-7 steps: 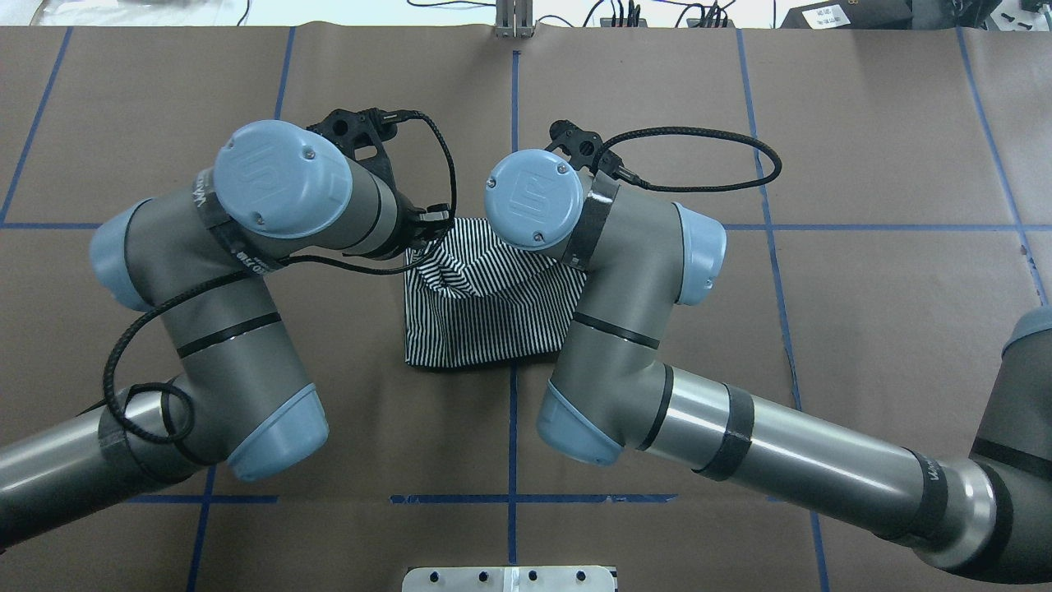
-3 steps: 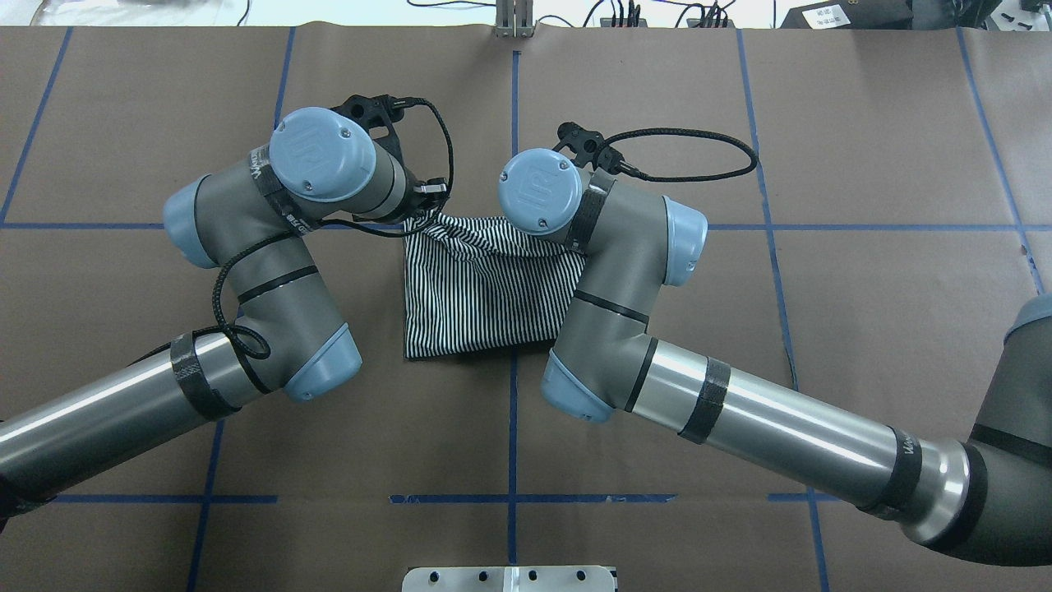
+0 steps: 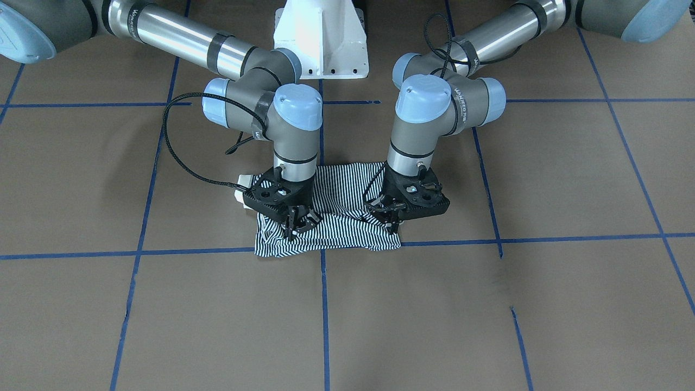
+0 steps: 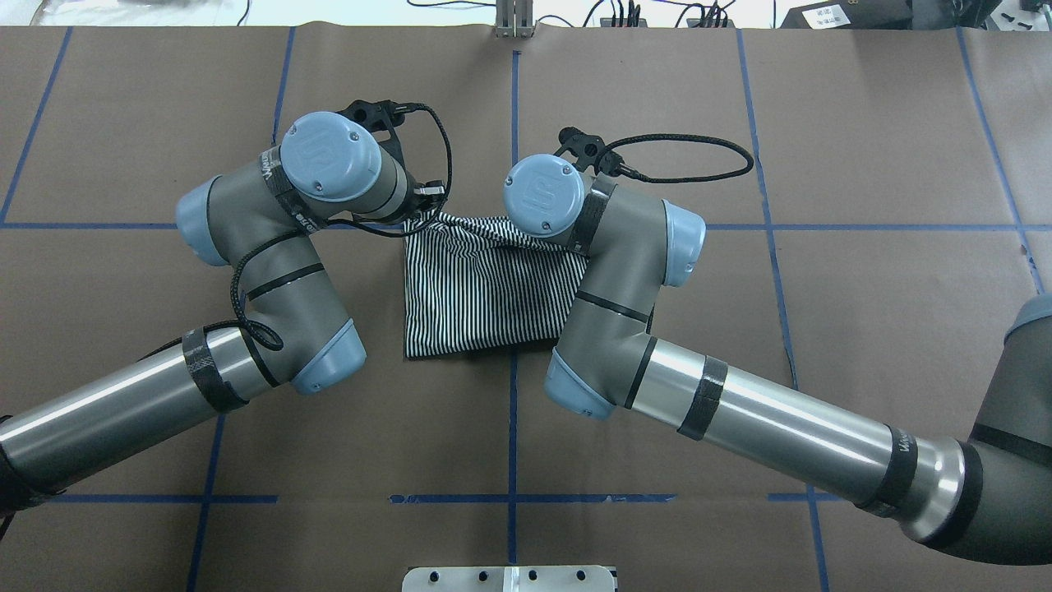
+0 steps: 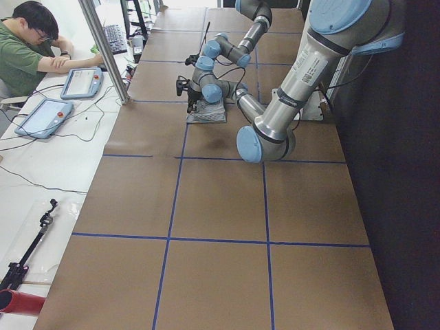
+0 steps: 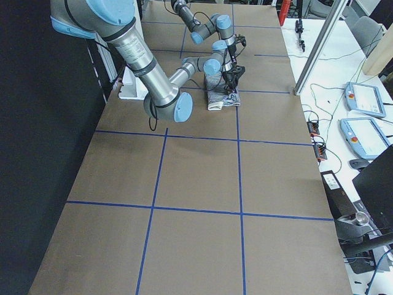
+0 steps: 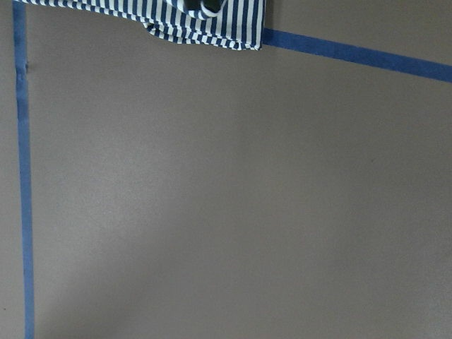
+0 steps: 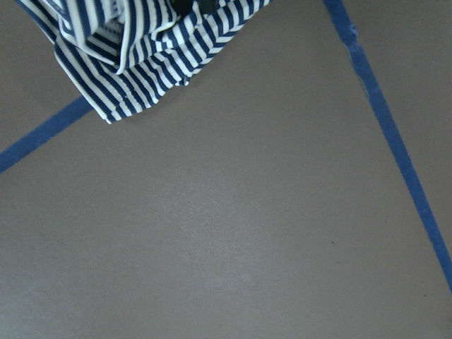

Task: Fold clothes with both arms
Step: 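Lift both grippers off the striped shirt and raise them away from it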

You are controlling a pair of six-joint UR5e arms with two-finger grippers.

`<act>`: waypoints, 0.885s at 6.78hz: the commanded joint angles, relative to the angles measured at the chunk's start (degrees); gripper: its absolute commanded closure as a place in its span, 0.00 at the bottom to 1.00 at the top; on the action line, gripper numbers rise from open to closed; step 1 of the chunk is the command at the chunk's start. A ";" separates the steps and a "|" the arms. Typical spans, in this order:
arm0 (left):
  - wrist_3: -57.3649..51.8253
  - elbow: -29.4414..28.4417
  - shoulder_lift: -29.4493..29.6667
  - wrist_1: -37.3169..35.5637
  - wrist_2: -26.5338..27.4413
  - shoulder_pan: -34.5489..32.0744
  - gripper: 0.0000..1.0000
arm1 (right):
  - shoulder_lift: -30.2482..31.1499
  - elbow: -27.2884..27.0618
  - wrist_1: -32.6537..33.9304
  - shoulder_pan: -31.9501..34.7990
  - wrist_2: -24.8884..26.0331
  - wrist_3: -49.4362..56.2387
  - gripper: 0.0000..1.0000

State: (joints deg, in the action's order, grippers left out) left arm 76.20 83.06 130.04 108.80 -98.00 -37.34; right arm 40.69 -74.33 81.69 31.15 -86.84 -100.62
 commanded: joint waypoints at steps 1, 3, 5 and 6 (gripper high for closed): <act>-9.35 0.17 -1.36 3.06 -0.09 -1.15 0.00 | -0.52 -0.11 0.13 0.05 0.09 5.76 0.01; -19.10 1.14 -3.39 3.52 -4.09 -7.27 0.00 | -2.19 -1.59 0.66 1.28 -3.49 13.46 0.00; -24.43 1.14 -5.49 5.18 -7.82 -10.47 0.00 | -1.94 -3.88 1.01 -0.03 -3.87 17.81 0.00; -24.09 1.14 -5.50 5.19 -7.82 -10.47 0.00 | -1.85 -3.89 0.92 -1.95 -3.52 21.83 0.00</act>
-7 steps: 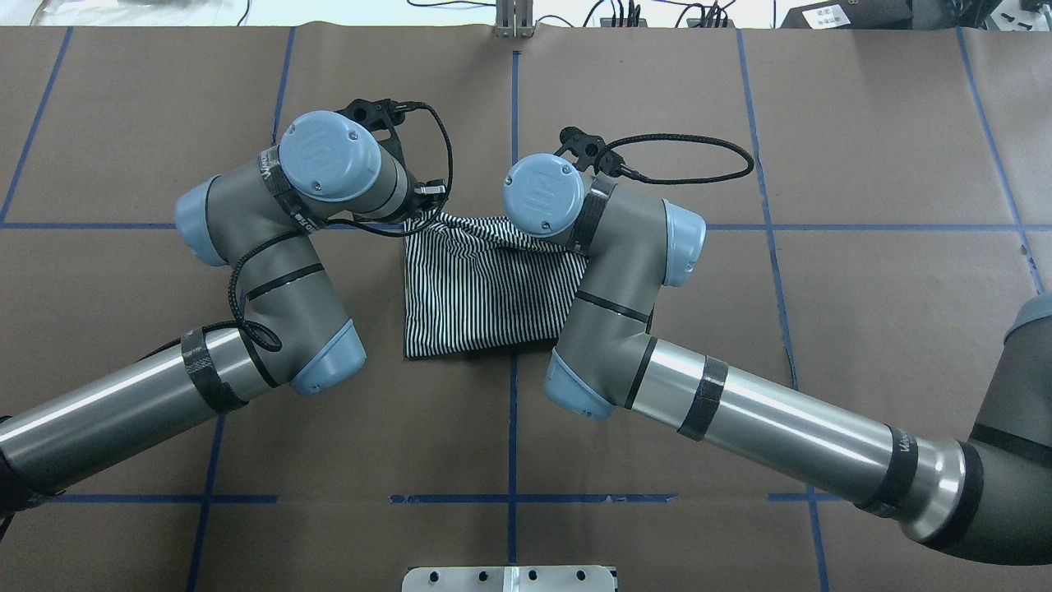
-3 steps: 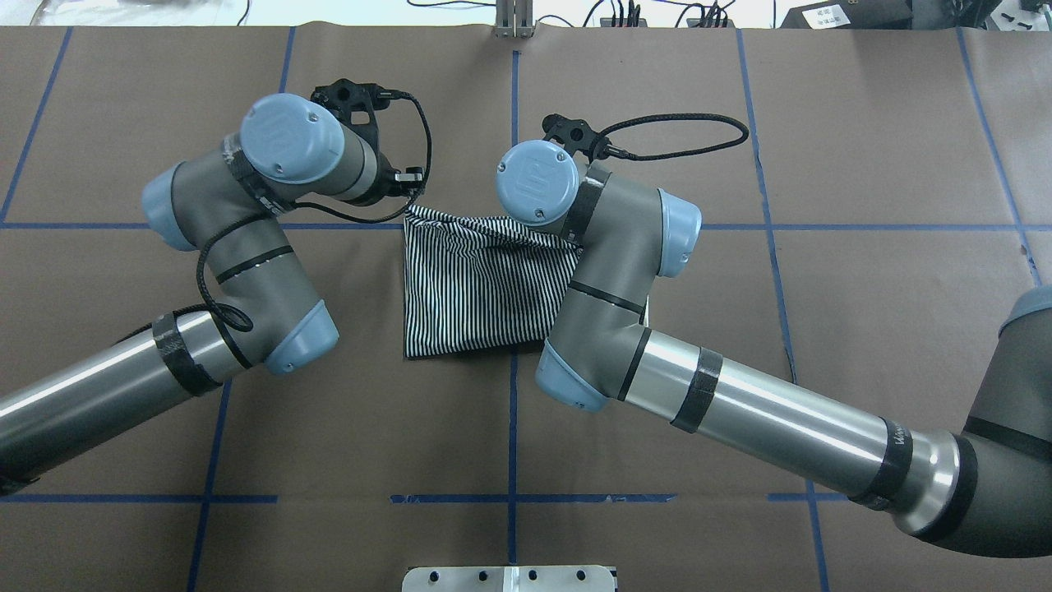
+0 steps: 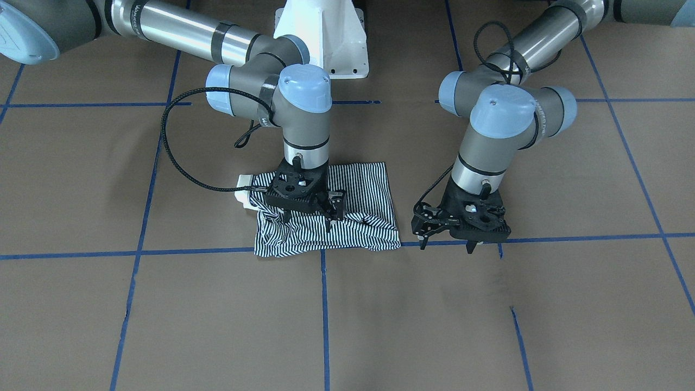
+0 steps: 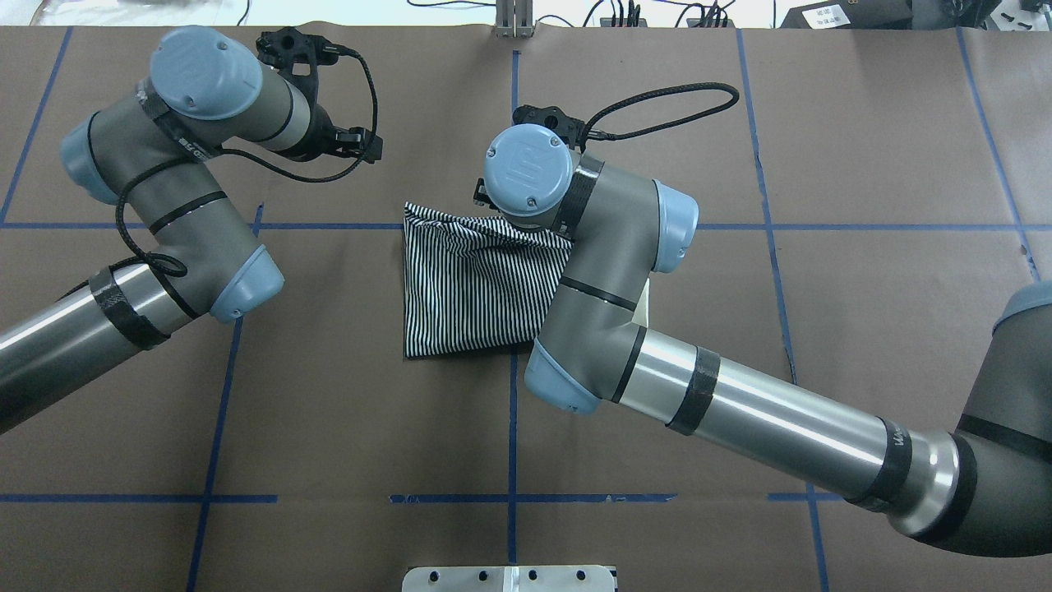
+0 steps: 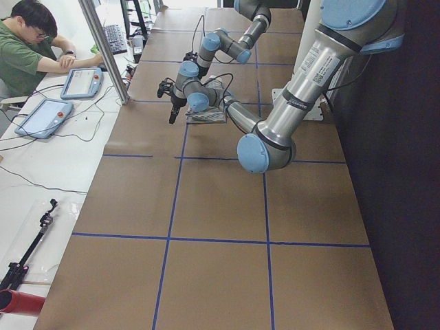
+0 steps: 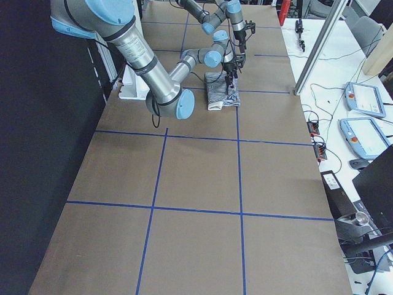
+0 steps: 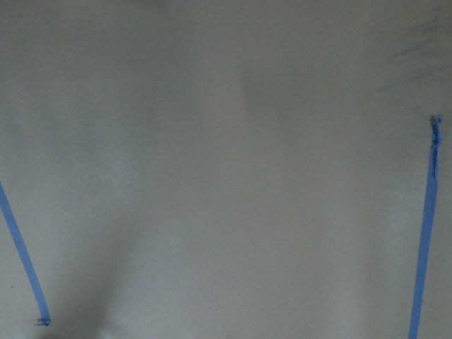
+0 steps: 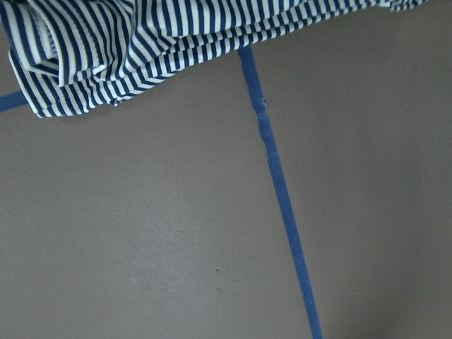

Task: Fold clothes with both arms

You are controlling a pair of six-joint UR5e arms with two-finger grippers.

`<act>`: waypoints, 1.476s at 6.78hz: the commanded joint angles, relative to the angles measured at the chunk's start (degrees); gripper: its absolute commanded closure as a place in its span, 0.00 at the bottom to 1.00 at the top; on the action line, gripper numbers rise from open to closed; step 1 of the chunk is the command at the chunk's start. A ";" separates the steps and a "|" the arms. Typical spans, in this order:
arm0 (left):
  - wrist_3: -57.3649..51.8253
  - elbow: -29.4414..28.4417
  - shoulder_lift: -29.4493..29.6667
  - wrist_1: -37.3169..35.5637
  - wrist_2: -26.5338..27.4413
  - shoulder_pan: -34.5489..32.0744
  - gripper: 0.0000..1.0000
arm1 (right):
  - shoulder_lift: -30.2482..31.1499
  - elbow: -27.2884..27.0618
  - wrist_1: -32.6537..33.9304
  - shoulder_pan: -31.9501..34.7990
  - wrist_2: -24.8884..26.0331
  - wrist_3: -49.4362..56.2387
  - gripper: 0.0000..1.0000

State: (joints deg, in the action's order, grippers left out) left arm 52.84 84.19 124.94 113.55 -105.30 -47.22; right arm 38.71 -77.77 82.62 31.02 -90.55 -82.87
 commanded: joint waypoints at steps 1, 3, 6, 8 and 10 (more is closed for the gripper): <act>-0.46 0.09 -0.39 0.45 -0.43 -0.59 0.00 | 0.05 0.16 0.00 -3.84 0.81 10.30 0.00; -0.10 0.09 -0.40 0.53 -0.43 -0.50 0.00 | 0.58 0.69 0.00 -4.56 1.25 13.86 0.00; -0.10 0.44 -0.48 0.45 -0.43 -0.50 0.00 | -0.03 5.93 -0.52 -2.03 2.83 17.12 0.00; -0.10 0.45 -0.40 0.53 -0.52 -0.50 0.00 | -2.74 12.16 -2.53 1.31 3.01 18.61 0.00; -0.02 0.45 -0.48 0.45 -0.43 -0.50 0.00 | -6.35 20.79 -8.34 7.27 0.74 23.70 0.00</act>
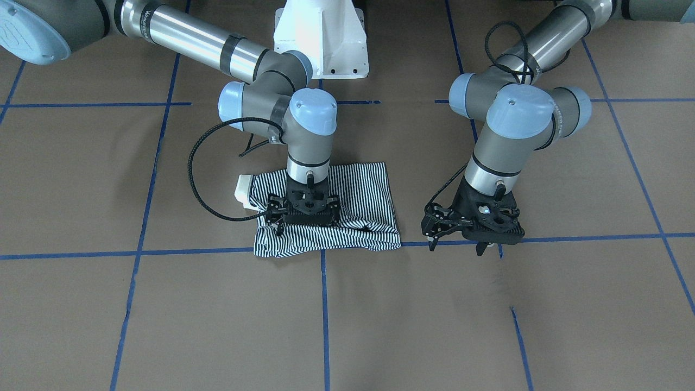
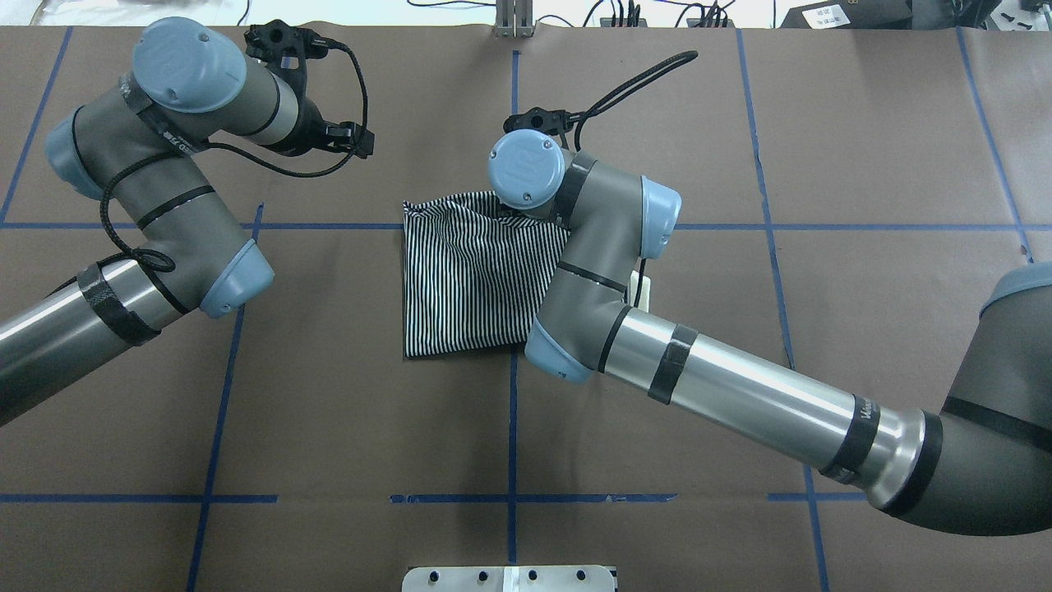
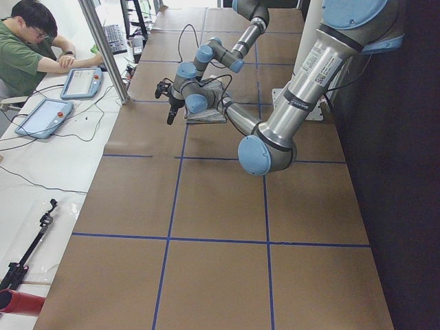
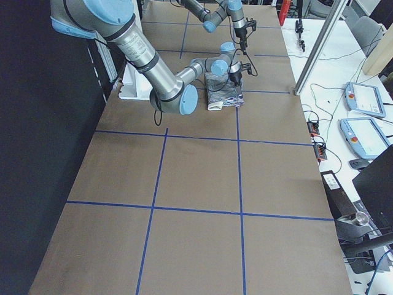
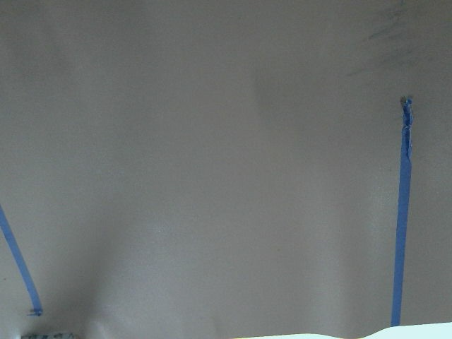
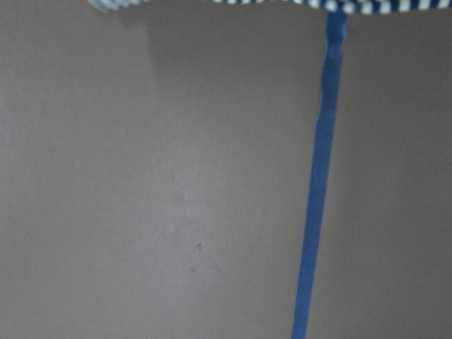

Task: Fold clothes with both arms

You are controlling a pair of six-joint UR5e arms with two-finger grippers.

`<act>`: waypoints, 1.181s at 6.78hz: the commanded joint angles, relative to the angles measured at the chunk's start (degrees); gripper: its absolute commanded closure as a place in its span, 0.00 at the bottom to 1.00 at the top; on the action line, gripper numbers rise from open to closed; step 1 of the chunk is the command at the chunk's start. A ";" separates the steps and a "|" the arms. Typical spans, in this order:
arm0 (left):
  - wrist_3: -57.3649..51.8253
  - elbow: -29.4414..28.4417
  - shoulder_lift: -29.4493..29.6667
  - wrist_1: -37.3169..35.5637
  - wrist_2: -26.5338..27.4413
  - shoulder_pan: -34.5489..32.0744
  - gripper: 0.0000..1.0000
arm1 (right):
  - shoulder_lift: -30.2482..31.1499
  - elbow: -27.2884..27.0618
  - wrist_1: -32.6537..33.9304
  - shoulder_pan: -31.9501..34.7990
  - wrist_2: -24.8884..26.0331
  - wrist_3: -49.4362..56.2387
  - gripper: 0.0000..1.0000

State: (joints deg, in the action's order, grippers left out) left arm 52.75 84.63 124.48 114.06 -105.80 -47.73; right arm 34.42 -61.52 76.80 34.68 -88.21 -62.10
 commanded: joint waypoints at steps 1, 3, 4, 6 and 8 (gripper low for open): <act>1.02 -0.17 -0.03 -0.06 0.07 0.18 0.00 | -2.60 4.66 -2.53 6.94 -5.70 5.30 0.00; 7.49 -0.61 1.37 -0.67 0.42 2.18 0.00 | -3.31 3.87 -2.44 13.28 -16.52 9.51 0.00; 11.98 -0.61 3.12 -1.11 1.20 6.46 0.00 | -2.79 3.34 -2.53 13.57 -16.64 9.63 0.00; 17.10 -1.39 6.11 -1.20 5.86 12.90 0.00 | 0.98 -0.77 -2.62 13.74 -16.64 9.45 0.00; 17.12 -7.59 9.53 -1.20 7.01 13.71 0.00 | 1.44 -1.06 -2.62 13.74 -16.64 9.28 0.00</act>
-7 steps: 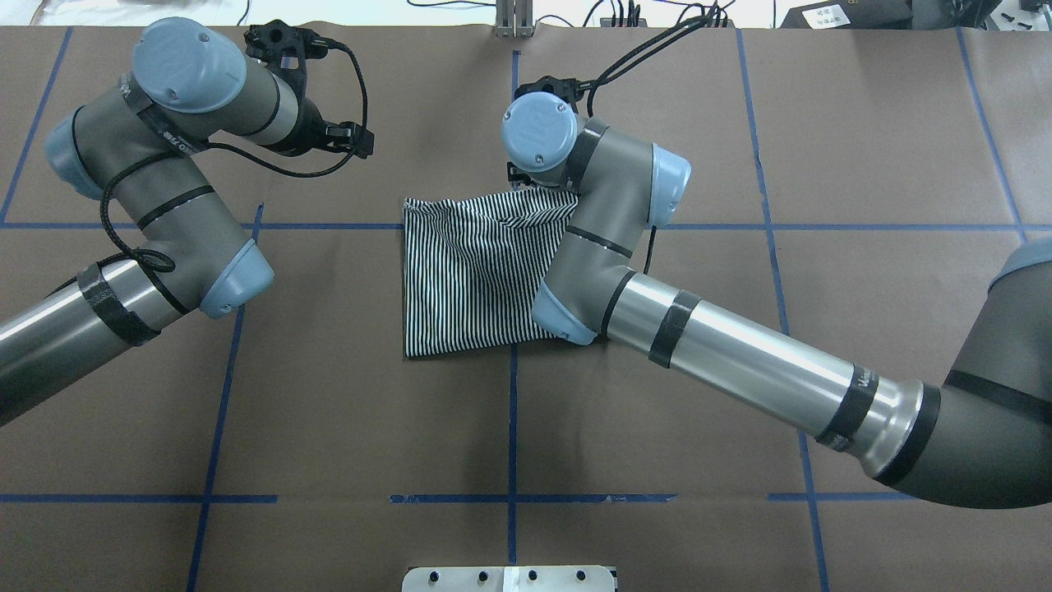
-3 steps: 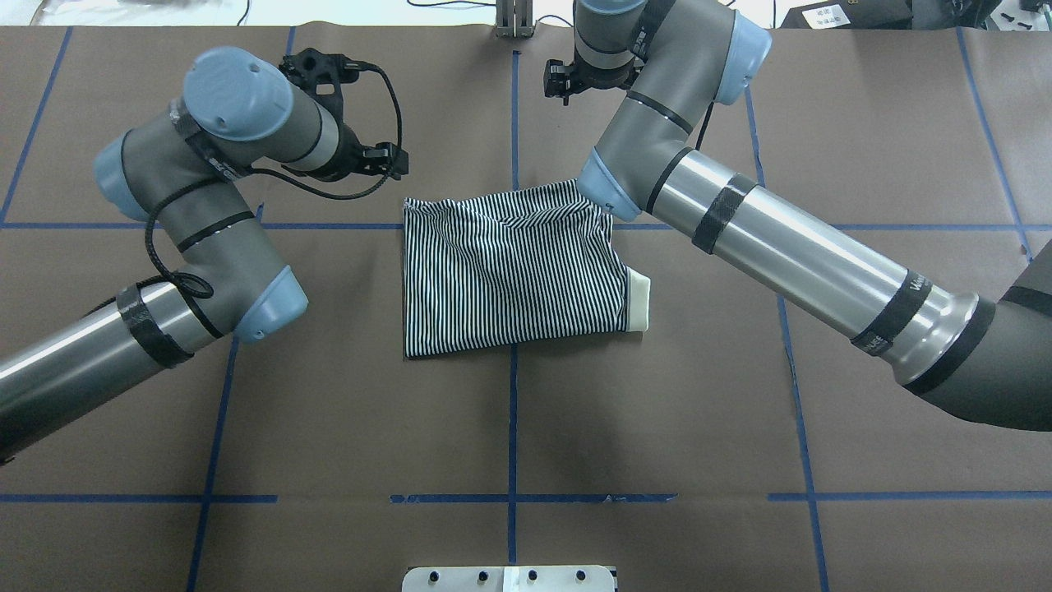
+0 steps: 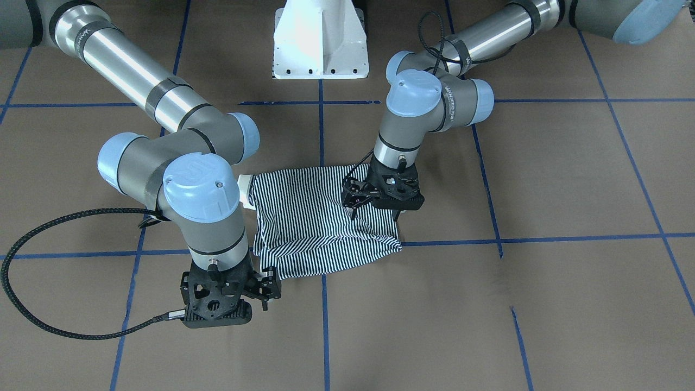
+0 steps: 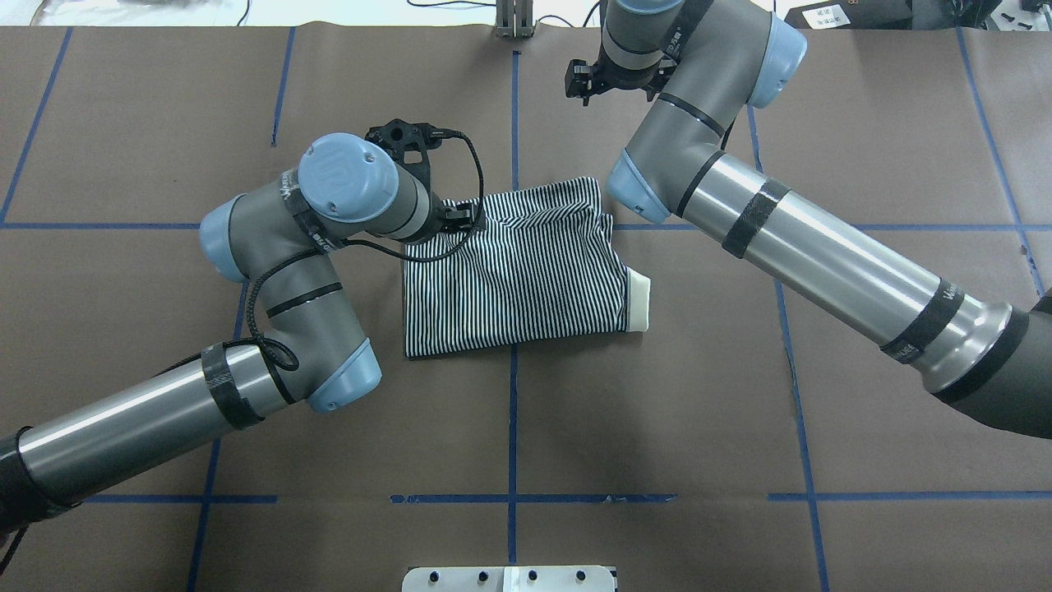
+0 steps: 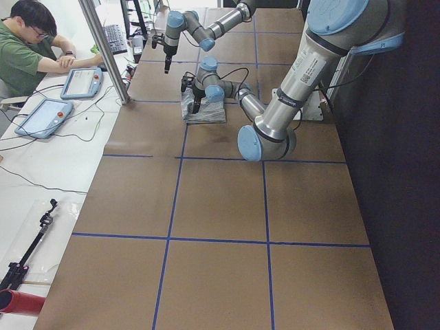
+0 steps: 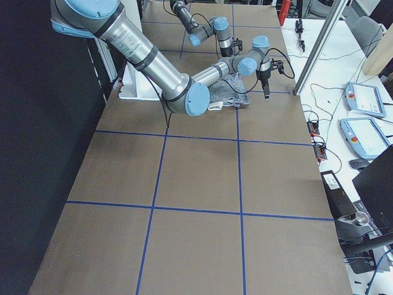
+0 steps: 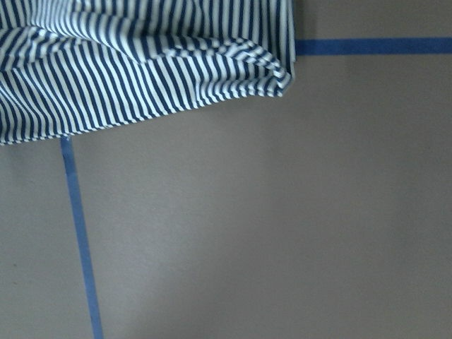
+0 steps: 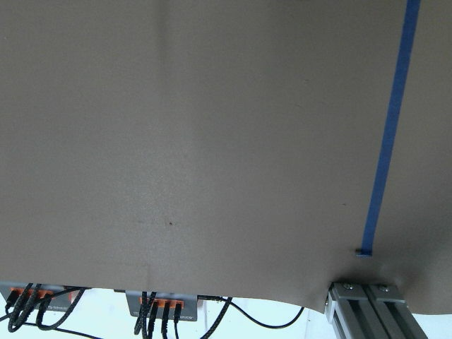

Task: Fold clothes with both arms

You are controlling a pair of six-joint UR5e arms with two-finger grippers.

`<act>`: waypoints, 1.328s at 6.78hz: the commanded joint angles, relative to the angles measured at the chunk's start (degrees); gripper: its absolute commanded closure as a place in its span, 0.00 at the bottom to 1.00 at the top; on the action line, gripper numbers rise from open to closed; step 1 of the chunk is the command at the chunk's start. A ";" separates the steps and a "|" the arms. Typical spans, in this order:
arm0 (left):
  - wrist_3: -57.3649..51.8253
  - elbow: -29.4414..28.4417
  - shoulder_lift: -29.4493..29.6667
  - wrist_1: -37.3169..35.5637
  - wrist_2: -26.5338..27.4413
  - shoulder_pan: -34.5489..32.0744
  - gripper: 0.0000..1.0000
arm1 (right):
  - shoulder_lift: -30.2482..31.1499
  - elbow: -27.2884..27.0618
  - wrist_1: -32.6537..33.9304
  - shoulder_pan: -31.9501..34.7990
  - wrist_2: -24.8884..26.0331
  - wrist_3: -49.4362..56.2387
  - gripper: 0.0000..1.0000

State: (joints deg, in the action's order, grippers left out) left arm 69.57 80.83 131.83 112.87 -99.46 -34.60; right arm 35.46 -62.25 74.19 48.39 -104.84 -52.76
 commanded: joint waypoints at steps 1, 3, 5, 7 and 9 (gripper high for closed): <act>-0.13 -8.45 4.47 0.07 1.36 0.58 0.00 | 0.49 -0.32 -0.01 0.04 -0.02 -0.06 0.00; -0.31 -11.99 4.67 0.25 3.92 -0.29 0.00 | 1.01 -0.32 -0.01 0.04 -0.02 -0.15 0.00; -4.33 -13.94 4.58 0.77 4.10 -3.88 0.00 | 1.28 -0.32 -0.10 0.04 -0.02 -0.15 0.00; -8.90 -14.56 3.79 1.12 3.92 -7.31 0.00 | 1.89 -0.76 -0.10 0.04 -0.02 -0.15 0.00; -19.15 -10.56 0.82 2.09 0.26 -11.79 0.00 | 9.40 -8.89 -0.01 1.69 -4.55 0.81 0.00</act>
State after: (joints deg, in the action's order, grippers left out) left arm 56.53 67.47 134.75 114.69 -96.62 -43.90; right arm 40.25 -66.35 74.15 48.90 -106.13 -52.48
